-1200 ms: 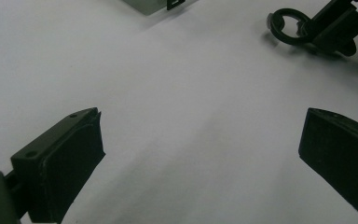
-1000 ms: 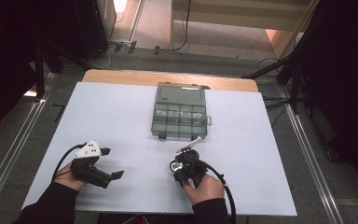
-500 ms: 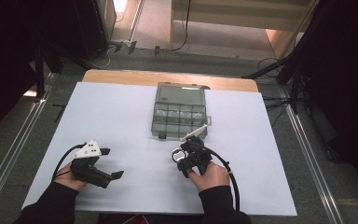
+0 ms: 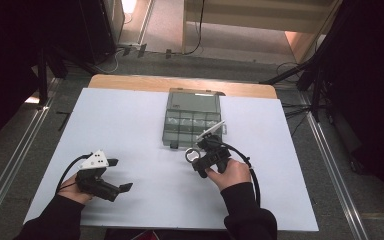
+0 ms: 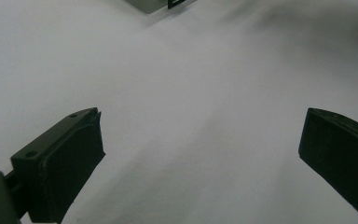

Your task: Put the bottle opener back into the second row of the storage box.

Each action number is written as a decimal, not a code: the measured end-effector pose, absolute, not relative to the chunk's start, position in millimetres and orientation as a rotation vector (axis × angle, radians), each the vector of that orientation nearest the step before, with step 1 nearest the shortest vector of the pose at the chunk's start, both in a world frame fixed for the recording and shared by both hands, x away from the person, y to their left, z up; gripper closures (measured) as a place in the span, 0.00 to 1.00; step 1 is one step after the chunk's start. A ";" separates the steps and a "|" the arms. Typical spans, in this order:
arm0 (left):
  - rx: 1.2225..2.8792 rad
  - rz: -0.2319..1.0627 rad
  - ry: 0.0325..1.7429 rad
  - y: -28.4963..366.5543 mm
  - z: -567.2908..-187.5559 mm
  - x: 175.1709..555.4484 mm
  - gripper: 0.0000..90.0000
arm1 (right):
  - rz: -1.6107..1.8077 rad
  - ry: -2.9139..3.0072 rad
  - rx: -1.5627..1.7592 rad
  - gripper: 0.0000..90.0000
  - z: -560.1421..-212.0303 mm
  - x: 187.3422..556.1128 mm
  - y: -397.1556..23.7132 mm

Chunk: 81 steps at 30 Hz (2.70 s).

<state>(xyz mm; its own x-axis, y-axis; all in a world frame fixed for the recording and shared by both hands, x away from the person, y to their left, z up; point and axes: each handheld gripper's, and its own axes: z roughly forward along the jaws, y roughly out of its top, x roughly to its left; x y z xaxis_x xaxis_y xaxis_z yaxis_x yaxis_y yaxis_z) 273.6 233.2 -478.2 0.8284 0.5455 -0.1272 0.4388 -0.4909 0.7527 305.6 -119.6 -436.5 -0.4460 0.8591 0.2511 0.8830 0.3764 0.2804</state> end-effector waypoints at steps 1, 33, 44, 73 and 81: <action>2.163 0.161 0.716 233.1 -478.2 273.7 0.00 | -0.582 -2.550 -1.617 0.74 -435.1 308.6 -121.6; 2.174 0.159 0.703 232.1 -477.9 273.1 0.00 | -0.621 -2.776 -1.103 0.74 -423.9 393.9 -140.5; 2.172 0.163 0.701 231.9 -477.6 272.6 0.00 | -0.604 -2.828 -0.903 0.74 -426.4 417.2 -139.2; 2.178 0.158 0.693 230.9 -478.2 273.3 0.00 | -0.665 -2.912 -0.650 0.62 -440.2 447.2 -133.0; 2.178 0.163 0.695 231.2 -478.1 273.2 0.00 | -0.783 -2.821 -0.801 0.50 -436.6 435.8 -141.8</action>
<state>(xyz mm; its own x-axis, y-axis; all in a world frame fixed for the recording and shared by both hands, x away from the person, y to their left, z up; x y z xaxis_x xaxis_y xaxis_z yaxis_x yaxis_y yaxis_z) 273.2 231.2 -478.1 0.8390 0.5318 -0.1156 0.4252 -0.5080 0.7491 435.8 -141.8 -436.6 -0.8555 0.4616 0.2347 0.5166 0.7283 0.4502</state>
